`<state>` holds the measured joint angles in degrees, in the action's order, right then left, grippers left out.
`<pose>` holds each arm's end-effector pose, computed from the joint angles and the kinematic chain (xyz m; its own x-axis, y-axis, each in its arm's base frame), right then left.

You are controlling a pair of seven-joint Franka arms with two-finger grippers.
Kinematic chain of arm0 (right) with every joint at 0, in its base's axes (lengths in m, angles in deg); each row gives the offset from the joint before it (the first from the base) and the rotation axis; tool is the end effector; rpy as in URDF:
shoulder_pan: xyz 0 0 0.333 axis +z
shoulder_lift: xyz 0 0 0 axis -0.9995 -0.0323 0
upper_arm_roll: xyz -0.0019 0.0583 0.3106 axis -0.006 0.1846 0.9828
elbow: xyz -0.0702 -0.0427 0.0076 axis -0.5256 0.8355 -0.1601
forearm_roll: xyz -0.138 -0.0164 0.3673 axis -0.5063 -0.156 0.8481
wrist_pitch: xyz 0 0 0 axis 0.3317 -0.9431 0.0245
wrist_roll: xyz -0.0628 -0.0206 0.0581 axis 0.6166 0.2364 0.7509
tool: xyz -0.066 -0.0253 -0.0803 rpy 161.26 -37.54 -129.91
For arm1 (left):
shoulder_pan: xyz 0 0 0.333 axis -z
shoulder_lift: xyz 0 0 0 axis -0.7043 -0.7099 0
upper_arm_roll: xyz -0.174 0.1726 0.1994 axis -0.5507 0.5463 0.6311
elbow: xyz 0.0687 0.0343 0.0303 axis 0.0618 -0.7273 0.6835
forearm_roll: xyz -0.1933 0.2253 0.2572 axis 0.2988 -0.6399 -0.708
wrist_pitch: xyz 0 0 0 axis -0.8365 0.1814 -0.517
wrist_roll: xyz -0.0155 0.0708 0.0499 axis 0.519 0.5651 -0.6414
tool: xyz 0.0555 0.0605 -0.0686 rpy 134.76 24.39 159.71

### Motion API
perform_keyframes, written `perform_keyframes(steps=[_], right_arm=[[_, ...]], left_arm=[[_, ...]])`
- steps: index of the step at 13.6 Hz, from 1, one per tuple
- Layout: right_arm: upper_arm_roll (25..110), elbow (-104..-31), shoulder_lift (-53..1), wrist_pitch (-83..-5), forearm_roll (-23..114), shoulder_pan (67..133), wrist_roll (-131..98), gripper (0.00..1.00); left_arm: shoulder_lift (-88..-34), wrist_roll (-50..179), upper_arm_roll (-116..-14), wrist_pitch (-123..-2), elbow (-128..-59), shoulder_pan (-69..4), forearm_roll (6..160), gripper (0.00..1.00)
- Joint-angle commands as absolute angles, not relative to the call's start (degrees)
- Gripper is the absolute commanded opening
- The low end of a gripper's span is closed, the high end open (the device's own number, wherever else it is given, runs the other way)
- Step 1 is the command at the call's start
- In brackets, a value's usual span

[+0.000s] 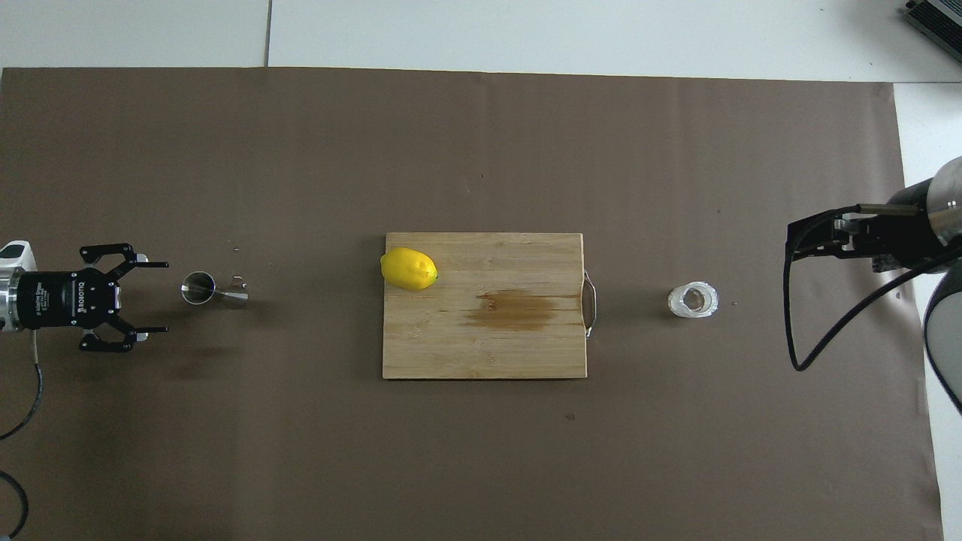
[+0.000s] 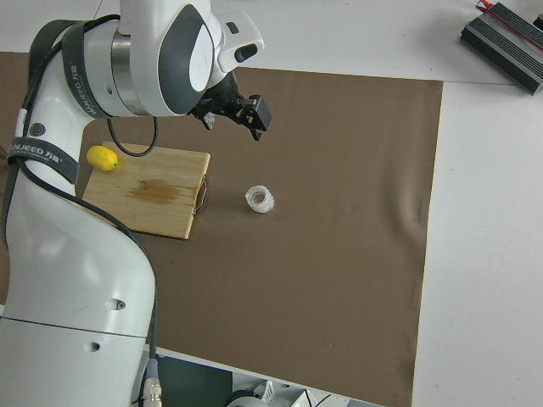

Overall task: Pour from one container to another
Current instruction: 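Move the open left gripper toward the small metal cup, then close the left gripper around the small metal cup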

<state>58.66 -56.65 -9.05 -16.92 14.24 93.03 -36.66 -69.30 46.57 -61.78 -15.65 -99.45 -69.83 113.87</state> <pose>0.5446 0.0311 0.6174 0.9892 -0.1461 -0.0144 -0.1459 -0.9892 0.0147 0.5232 0.1482 0.2949 0.1231 0.4139 -0.9020 0.9922 -0.0336 0.1200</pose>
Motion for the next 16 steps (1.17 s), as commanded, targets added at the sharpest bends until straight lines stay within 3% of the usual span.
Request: perform_keyframes(steps=[1, 16], right_arm=[[58.9, -58.0, -7.8, -17.3, 15.2, 92.3, -35.5, 1.0], [58.9, -58.0, -7.8, -17.3, 15.2, 92.3, -35.5, 1.0]], left_arm=[[-67.4, 45.9, -61.3, -18.7, -102.6, -68.2, 115.9, 1.0], [-64.1, 41.9, -61.3, -23.9, -107.0, -64.0, 120.6, 1.0]])
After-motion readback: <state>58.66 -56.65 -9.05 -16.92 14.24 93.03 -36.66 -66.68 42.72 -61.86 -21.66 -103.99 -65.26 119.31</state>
